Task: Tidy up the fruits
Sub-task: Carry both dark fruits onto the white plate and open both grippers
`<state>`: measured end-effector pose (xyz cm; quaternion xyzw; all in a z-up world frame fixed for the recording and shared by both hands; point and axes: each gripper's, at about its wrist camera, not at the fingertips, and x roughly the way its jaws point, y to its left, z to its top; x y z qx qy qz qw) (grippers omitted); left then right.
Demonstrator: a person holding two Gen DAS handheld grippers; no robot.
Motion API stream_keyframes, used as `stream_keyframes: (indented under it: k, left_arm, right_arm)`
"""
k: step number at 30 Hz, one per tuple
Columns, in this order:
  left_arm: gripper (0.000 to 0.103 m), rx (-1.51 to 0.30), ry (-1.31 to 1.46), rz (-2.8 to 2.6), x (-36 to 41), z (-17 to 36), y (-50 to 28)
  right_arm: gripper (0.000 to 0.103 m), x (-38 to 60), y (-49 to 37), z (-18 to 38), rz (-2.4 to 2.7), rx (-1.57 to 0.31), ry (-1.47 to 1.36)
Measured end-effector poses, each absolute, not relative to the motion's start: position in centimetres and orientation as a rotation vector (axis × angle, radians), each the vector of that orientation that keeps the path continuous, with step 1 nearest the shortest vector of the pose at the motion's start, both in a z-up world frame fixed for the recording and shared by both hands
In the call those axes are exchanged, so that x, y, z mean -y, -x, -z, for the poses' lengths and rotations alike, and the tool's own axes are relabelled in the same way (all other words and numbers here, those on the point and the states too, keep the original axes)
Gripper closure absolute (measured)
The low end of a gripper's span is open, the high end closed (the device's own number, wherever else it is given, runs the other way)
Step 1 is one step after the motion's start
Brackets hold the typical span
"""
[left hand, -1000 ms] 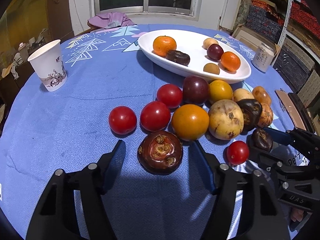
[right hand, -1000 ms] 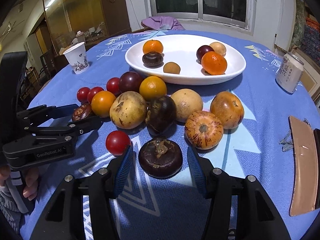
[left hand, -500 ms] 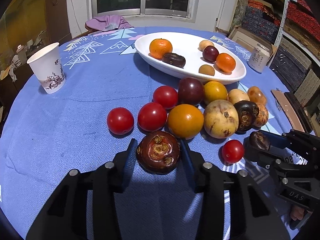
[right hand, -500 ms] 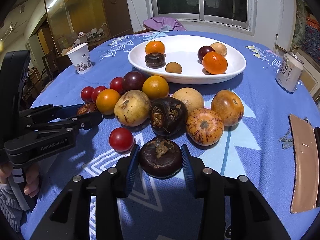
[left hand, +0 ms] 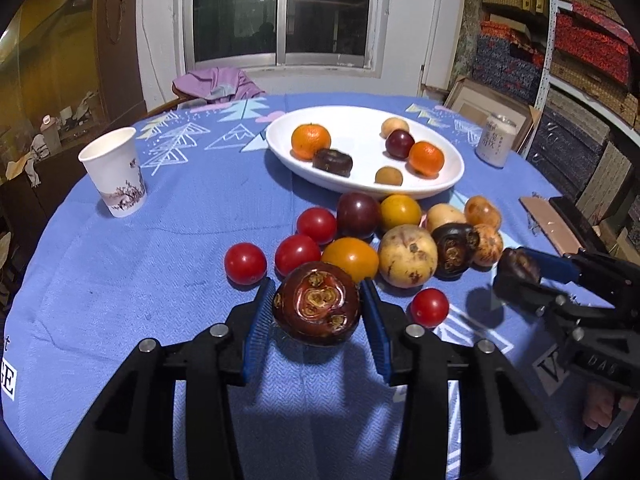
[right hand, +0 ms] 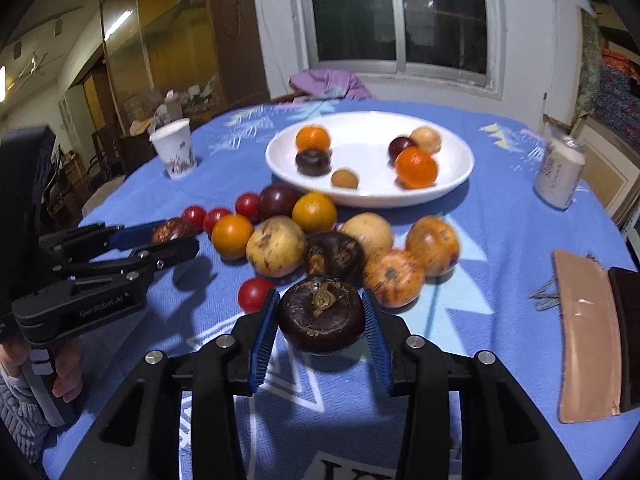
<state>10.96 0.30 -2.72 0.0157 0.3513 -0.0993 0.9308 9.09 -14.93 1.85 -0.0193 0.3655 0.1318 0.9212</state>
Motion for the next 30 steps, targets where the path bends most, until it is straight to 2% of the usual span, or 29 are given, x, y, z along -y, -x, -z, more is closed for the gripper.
stream_keyframes:
  k: [7, 30]
  left_arm:
    - [0.060, -0.598, -0.040, 0.122, -0.5, 0.9, -8.6]
    - [0.060, -0.548, -0.096, 0.064, 0.5, -0.4, -7.0]
  right_arm:
    - [0.060, 18.2, -8.3, -4.0, -0.205, -0.665, -0.064]
    - [0.060, 17.3, -6.5, -4.3, -0.232, -0.650, -0.043]
